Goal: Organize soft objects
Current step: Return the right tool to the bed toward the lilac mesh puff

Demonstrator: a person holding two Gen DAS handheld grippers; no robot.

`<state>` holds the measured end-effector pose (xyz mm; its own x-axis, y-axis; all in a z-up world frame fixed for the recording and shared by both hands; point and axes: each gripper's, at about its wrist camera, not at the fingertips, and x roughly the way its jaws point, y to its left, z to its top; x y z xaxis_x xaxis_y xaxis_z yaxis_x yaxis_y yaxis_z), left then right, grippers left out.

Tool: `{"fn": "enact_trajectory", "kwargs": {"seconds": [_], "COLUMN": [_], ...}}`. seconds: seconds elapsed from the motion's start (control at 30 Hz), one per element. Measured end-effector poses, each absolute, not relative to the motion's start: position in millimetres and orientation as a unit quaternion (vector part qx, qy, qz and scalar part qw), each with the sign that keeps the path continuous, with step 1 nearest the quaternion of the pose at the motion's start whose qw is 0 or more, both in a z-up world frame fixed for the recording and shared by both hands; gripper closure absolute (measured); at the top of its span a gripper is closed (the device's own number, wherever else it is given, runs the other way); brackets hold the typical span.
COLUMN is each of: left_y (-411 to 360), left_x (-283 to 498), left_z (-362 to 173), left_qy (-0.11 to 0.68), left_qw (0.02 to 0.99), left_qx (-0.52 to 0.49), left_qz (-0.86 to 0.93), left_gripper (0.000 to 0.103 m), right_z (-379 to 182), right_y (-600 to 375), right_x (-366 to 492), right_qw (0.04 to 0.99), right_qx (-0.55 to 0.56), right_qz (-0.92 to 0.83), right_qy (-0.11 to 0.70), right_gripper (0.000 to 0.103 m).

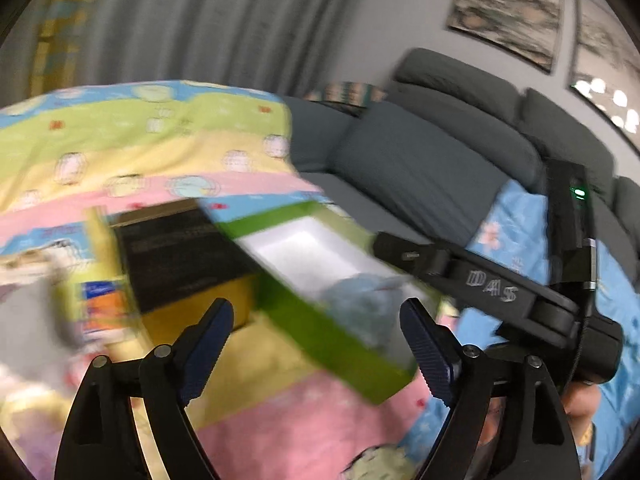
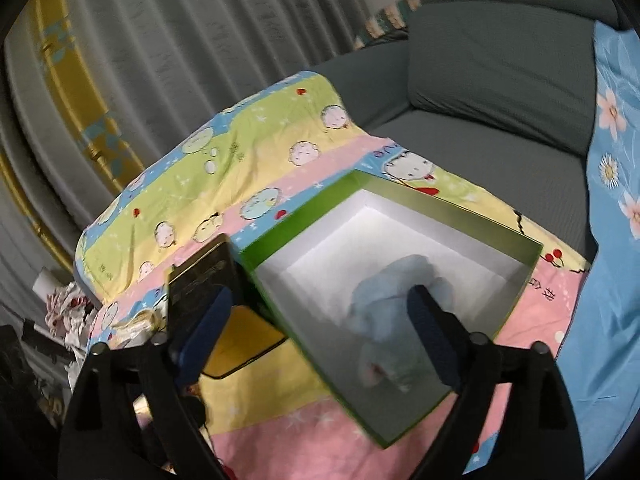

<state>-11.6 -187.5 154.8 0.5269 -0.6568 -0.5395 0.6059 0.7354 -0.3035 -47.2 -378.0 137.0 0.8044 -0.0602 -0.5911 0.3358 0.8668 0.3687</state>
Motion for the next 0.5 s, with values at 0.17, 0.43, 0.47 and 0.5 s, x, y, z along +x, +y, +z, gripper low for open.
{"fn": "enact_trajectory", "kwargs": {"seconds": [0.17,0.43,0.47,0.5], "left_y": [-125.8,-14.0,-5.0,6.4], "left_x": [-17.6,-36.3,-37.0,-37.7], "left_z": [158.2,140.6,134.7,125.0], "left_qy": [0.344,0.369,0.377,0.386], "left_qw": [0.902,0.922,0.919,0.916], "left_qx": [-0.038,-0.073,-0.075,-0.081], "left_qz": [-0.259,-0.097,-0.09,-0.078], "left_gripper": [0.016,0.016,0.016,0.016], "right_z": [152.0,151.0,148.0,143.6], "right_y": [-339.3,-263.0,-253.2,-243.3], "right_x": [-46.8,-33.7,-30.3,-26.9], "right_qw": [0.932,0.92,0.914,0.907], "right_qx": [0.203,0.179,0.178,0.176], "right_qz": [-0.059,0.094,0.112,0.128], "right_qy": [0.294,0.336,0.347,0.36], "right_gripper": [0.01,0.001,0.001,0.001]}}
